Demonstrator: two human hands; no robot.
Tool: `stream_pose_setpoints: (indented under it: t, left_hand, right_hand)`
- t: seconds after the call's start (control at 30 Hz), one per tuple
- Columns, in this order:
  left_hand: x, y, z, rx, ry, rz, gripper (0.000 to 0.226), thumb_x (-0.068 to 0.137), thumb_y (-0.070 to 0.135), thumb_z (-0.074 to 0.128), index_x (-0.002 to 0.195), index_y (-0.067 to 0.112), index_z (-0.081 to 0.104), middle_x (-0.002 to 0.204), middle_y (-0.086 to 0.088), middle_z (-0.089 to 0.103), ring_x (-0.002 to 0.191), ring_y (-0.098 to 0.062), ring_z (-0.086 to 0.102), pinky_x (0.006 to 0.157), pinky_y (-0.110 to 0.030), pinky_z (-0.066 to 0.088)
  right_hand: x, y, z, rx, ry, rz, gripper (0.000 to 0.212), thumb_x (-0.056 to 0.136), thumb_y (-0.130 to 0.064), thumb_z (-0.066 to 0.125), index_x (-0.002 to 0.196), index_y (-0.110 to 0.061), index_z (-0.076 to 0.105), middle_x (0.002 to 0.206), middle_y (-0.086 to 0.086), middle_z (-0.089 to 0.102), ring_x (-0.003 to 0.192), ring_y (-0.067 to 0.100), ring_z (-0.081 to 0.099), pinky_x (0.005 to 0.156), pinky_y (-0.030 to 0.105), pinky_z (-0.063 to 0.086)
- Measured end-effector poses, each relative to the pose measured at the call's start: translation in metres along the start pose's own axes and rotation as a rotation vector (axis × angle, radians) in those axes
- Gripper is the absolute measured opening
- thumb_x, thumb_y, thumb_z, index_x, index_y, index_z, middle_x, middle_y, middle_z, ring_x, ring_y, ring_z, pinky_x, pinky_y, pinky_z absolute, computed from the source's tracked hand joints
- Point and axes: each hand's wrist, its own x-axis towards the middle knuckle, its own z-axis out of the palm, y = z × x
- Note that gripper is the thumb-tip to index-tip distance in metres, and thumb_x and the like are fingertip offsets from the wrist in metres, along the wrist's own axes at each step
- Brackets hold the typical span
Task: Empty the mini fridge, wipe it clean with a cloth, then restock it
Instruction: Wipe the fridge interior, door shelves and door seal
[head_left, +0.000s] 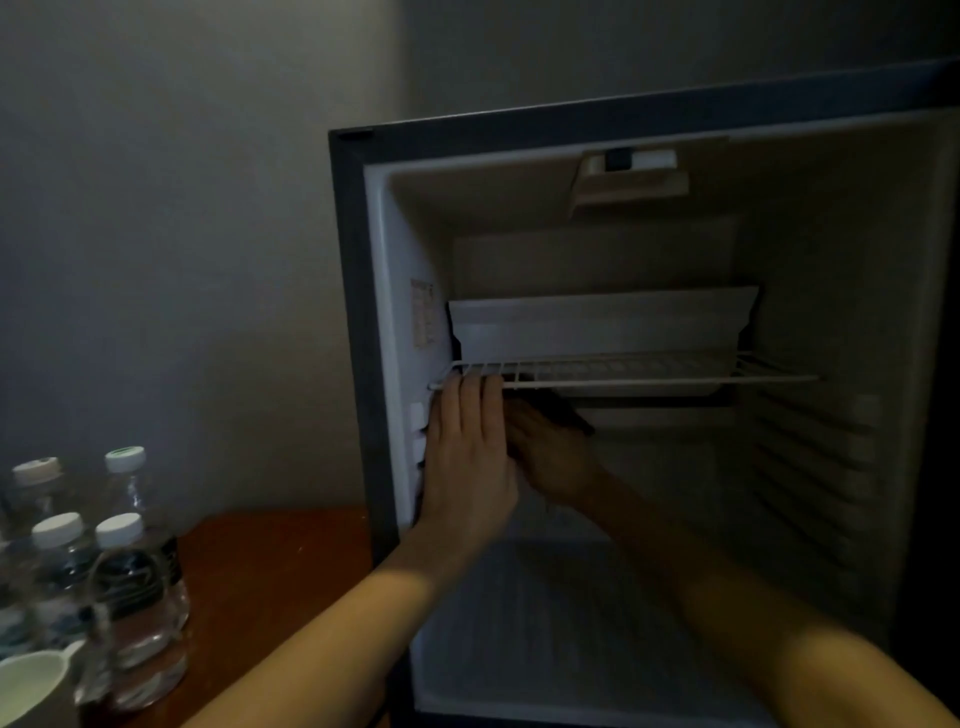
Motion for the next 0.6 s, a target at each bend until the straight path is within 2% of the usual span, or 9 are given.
stream_pose_setpoints:
  t: [0.03,0.13,0.2,0.27,0.37,0.4,0.47,0.53,0.6]
  left_hand:
    - [0.0,0.0,-0.001,-0.015,-0.004,-0.003,0.073,0.064,0.007,0.068,0.133,-0.005,0.048,0.132,-0.026,0.052,0.122,-0.04,0.051,0.107,-0.051,0.037]
    - [-0.001,-0.001,-0.004,-0.052,-0.031,-0.008,0.075,0.064,0.009,0.064,0.135,-0.004,0.043,0.132,-0.027,0.051,0.12,-0.042,0.051,0.104,-0.054,0.041]
    - [-0.002,-0.001,-0.006,-0.079,-0.054,-0.003,0.075,0.065,0.006,0.063,0.136,-0.005,0.041,0.133,-0.027,0.049,0.122,-0.043,0.049,0.105,-0.054,0.039]
    - [-0.002,0.0,-0.012,-0.112,-0.083,-0.002,0.077,0.066,0.002,0.067,0.137,-0.005,0.042,0.136,-0.027,0.047,0.124,-0.043,0.047,0.107,-0.055,0.037]
    - [-0.007,-0.003,-0.02,-0.122,-0.117,0.001,0.081,0.069,0.005,0.072,0.142,-0.003,0.039,0.142,-0.024,0.044,0.132,-0.039,0.043,0.109,-0.05,0.037]
    - [-0.008,-0.004,-0.027,-0.127,-0.144,0.005,0.084,0.072,0.007,0.071,0.146,0.0,0.033,0.147,-0.022,0.038,0.137,-0.037,0.037,0.11,-0.048,0.036]
    - [-0.01,-0.005,-0.035,-0.15,-0.227,0.011,0.087,0.084,0.013,0.061,0.153,0.007,0.009,0.16,-0.015,0.013,0.147,-0.031,0.013,0.116,-0.045,0.027]
    - [-0.014,-0.009,-0.049,-0.05,-0.319,0.047,0.082,0.096,0.022,0.047,0.15,0.013,-0.013,0.159,-0.009,-0.017,0.147,-0.026,-0.013,0.121,-0.041,0.006]
    - [-0.023,-0.017,-0.064,0.157,-0.338,0.205,0.077,0.098,0.03,0.039,0.15,0.009,-0.014,0.155,-0.013,-0.026,0.142,-0.028,-0.026,0.117,-0.041,-0.016]
  right_hand:
    - [-0.009,0.009,-0.004,0.006,-0.038,0.048,0.045,0.093,-0.015,0.048,0.138,-0.01,0.041,0.134,0.014,0.057,0.124,0.023,0.046,0.092,0.03,0.048]
    - [-0.03,0.019,-0.021,-0.012,-0.069,0.23,0.056,0.085,-0.001,0.051,0.141,-0.003,0.041,0.141,0.016,0.049,0.131,0.026,0.038,0.116,0.028,0.022]
    - [-0.041,0.024,-0.032,-0.02,-0.039,0.344,0.048,0.09,-0.002,0.04,0.138,0.0,0.044,0.141,0.016,0.049,0.13,0.028,0.039,0.118,0.023,0.013]
    - [-0.048,0.025,-0.043,-0.042,-0.003,0.419,0.047,0.091,-0.001,0.035,0.137,0.0,0.046,0.141,0.016,0.048,0.129,0.028,0.04,0.119,0.021,0.012]
    - [-0.052,0.023,-0.054,-0.119,0.016,0.472,0.045,0.09,0.006,0.045,0.133,0.001,0.053,0.14,0.017,0.05,0.129,0.022,0.041,0.115,0.014,0.015]
    - [-0.046,0.017,-0.063,-0.07,0.005,0.532,0.043,0.089,0.007,0.05,0.132,0.0,0.055,0.139,0.016,0.052,0.128,0.021,0.043,0.111,0.009,0.018]
    - [-0.037,0.011,-0.081,0.03,-0.014,0.611,0.036,0.086,0.008,0.055,0.119,-0.003,0.065,0.128,0.014,0.06,0.12,0.028,0.054,0.1,0.004,0.026]
    - [-0.025,-0.008,-0.102,0.201,-0.003,0.615,0.032,0.079,0.008,0.054,0.101,-0.007,0.072,0.109,0.007,0.067,0.102,0.027,0.064,0.092,0.001,0.032]
    - [-0.015,-0.029,-0.114,0.403,0.013,0.724,0.034,0.084,0.014,0.051,0.1,-0.01,0.069,0.104,0.003,0.065,0.1,0.021,0.062,0.086,-0.001,0.036]
